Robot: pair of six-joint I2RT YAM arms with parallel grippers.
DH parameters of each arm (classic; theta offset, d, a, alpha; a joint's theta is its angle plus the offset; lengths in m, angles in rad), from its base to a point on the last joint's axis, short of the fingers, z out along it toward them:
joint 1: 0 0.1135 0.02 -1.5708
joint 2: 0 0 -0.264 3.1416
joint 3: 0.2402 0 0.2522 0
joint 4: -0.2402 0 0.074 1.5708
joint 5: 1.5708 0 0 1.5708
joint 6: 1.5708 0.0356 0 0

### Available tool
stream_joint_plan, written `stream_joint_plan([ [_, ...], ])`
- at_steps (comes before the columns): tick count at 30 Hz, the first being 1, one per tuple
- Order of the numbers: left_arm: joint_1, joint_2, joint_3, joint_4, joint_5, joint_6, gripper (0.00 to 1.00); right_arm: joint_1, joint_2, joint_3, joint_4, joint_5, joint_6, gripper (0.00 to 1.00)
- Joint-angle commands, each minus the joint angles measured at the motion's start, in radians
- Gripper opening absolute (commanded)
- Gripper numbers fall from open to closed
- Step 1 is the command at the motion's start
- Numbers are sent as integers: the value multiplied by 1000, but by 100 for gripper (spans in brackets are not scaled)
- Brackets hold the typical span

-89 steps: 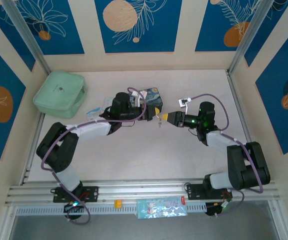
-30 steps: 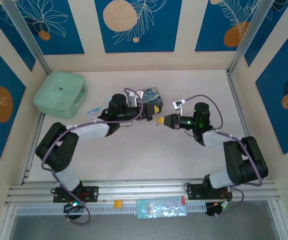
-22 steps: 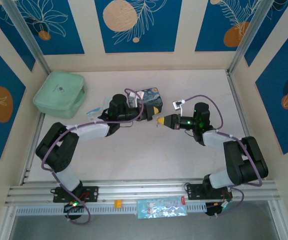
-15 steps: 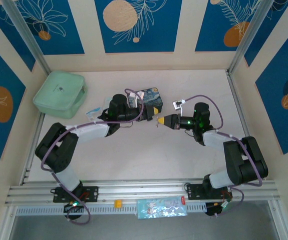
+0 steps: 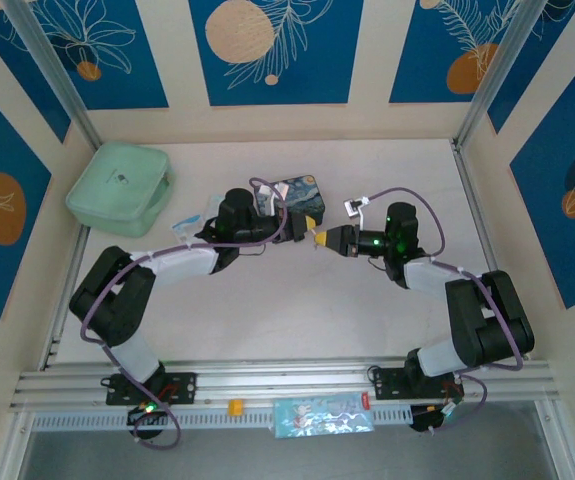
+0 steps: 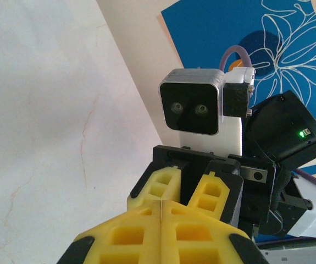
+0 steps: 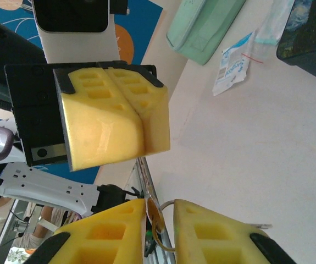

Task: Unlock a padlock with a key

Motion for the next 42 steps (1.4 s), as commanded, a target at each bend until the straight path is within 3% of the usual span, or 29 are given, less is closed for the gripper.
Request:
stream_joint_plan([
  [1,-13,-1,-4,52,13,-22,0,10,6,26,8,3,-3,20],
  [17,-22,11,-8,91,12,-55,0,32,35,30,58,8,18,22],
  [25,-22,12,-9,94,9,-59,0,23,35,21,63,12,22,1],
  [30,-15,10,-12,89,-9,-59,0,3,25,7,50,3,13,0],
  [31,-11,8,-14,85,-18,-58,7,-1,22,7,36,1,4,0],
  [34,13,-5,-34,48,-65,-27,44,-19,5,7,-58,3,-55,0],
  [35,23,-12,-45,15,-97,-1,50,-23,-4,9,-107,5,-84,0],
  [40,52,-15,-120,-94,-307,106,52,-29,-43,23,-309,42,-219,0],
  [42,51,21,-118,-110,-338,134,50,-31,-47,25,-344,55,-237,0],
])
